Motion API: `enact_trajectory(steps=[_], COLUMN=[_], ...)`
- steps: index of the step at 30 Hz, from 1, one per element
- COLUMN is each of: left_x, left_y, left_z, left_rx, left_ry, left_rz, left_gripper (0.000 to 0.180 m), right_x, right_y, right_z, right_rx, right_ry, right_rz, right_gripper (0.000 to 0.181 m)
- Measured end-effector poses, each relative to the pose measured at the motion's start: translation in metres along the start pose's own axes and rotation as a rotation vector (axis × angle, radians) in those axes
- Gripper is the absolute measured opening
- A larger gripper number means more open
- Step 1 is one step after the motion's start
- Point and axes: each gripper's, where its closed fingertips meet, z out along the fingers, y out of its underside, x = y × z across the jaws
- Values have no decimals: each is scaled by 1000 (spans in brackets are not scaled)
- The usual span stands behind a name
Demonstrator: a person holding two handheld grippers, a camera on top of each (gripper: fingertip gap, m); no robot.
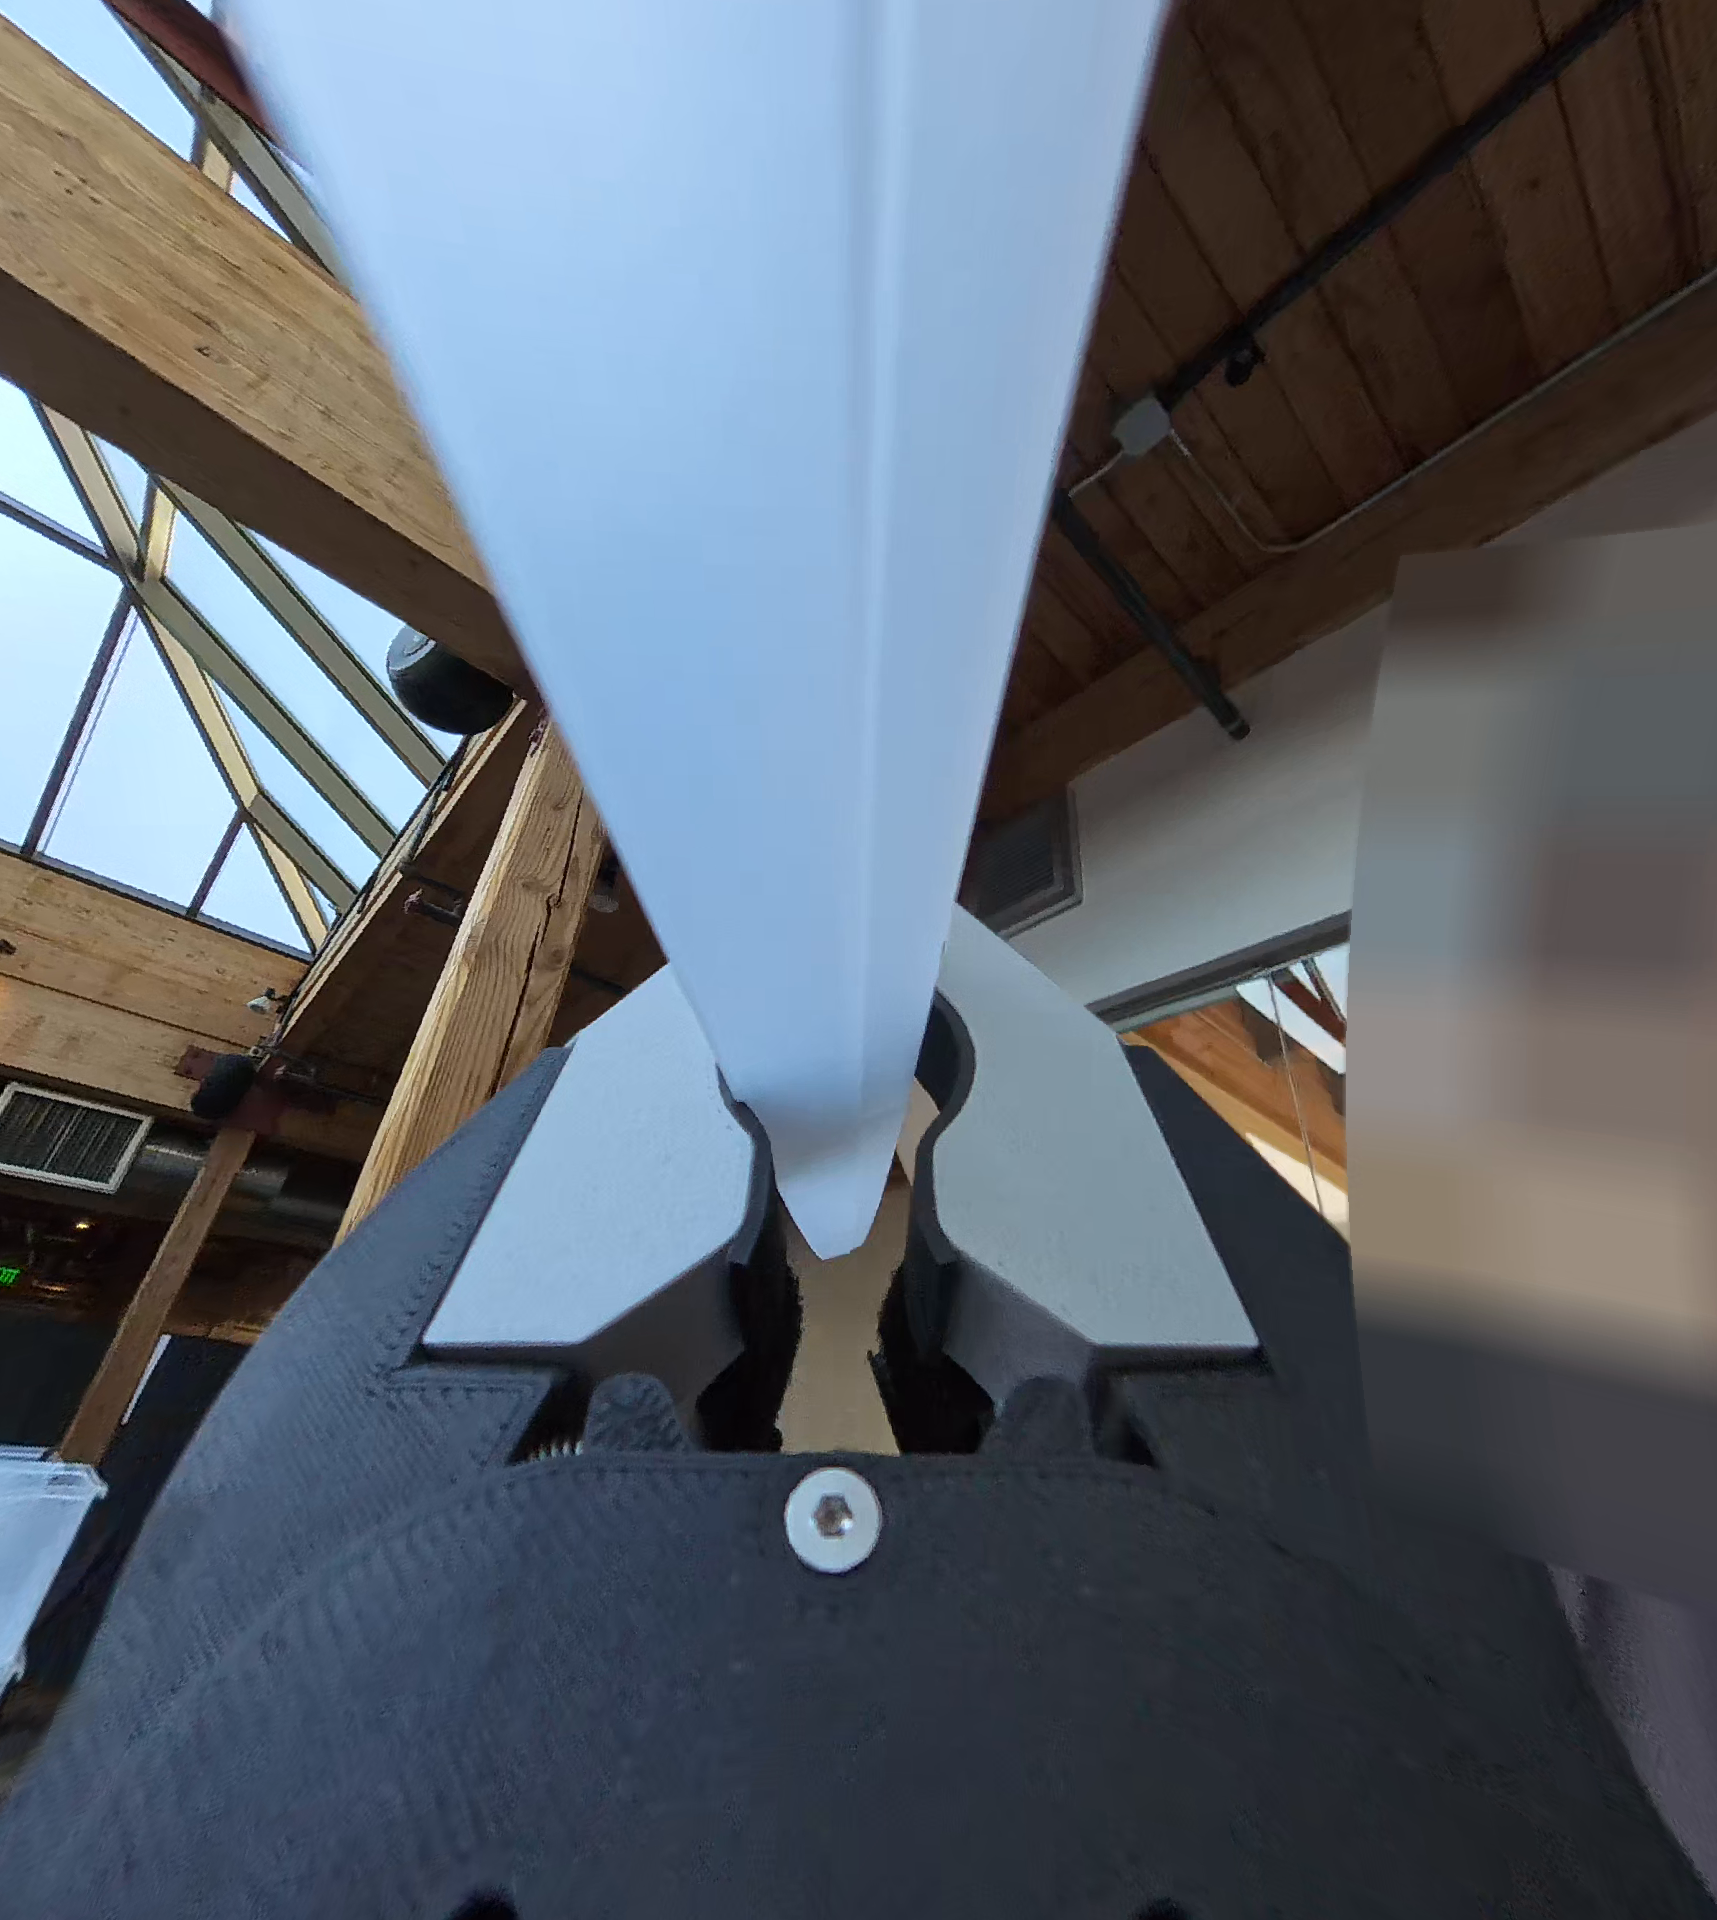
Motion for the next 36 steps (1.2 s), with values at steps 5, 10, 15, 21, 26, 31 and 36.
enact_trajectory(steps=[5,10,15,21,26,31,36], left_x=[-11,-23,-29,-39,-44,-41,-35], left_y=[17,18,16,-10,-25,-19,-7], left_z=[-20,-24,-22,-15,-2,22,42], left_rx=[96,150,195,193,156,147,115], left_ry=[-13,7,7,-18,-46,-18,15], left_rz=[-82,-126,-143,-78,9,62,76], left_gripper=[16,16,16,17,16,16,16], right_x=[2,2,-23,-161,-108,-65,-59], right_y=[7,1,-30,109,243,279,239], right_z=[14,21,-42,-164,-109,-8,29], right_rx=[-82,-109,118,457,624,807,965], right_ry=[71,164,406,362,234,-29,-151], right_rz=[-31,-120,-428,-592,19,414,497], right_gripper=[55,66,83,44,85,93,93])
